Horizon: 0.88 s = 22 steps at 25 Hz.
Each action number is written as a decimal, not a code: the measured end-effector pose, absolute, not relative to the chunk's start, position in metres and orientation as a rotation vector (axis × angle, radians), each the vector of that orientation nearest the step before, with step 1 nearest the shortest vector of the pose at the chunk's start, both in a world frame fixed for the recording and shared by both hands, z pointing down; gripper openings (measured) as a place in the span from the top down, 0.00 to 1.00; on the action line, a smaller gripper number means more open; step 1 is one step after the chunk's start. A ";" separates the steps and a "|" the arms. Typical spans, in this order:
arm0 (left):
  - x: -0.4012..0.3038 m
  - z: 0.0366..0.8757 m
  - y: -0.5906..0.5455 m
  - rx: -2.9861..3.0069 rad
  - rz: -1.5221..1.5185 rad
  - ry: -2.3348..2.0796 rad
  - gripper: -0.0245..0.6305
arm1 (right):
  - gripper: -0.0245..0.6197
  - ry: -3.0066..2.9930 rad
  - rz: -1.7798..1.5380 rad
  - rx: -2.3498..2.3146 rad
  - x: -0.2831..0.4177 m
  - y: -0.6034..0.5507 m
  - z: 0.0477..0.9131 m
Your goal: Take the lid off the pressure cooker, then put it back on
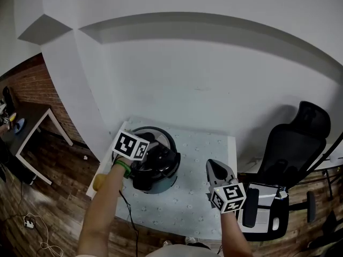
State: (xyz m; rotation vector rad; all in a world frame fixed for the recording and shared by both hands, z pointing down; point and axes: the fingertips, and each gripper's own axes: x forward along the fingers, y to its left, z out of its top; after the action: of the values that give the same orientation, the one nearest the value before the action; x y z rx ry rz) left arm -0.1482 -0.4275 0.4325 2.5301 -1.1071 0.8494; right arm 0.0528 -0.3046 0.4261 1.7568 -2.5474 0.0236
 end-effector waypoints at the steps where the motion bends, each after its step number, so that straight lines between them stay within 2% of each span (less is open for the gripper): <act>1: -0.148 0.434 -0.428 2.527 0.854 -1.107 0.54 | 0.96 -2.546 0.023 1.758 0.053 -0.304 0.426; 22: -0.148 0.455 -0.432 2.480 0.817 -1.115 0.54 | 0.96 -2.534 0.067 1.741 0.053 -0.306 0.439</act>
State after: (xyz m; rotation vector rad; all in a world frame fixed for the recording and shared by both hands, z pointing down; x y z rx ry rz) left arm -0.1478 -0.4324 0.4547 2.4801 -1.1150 0.8174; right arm 0.0533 -0.3061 0.4390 1.7411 -2.5337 0.0670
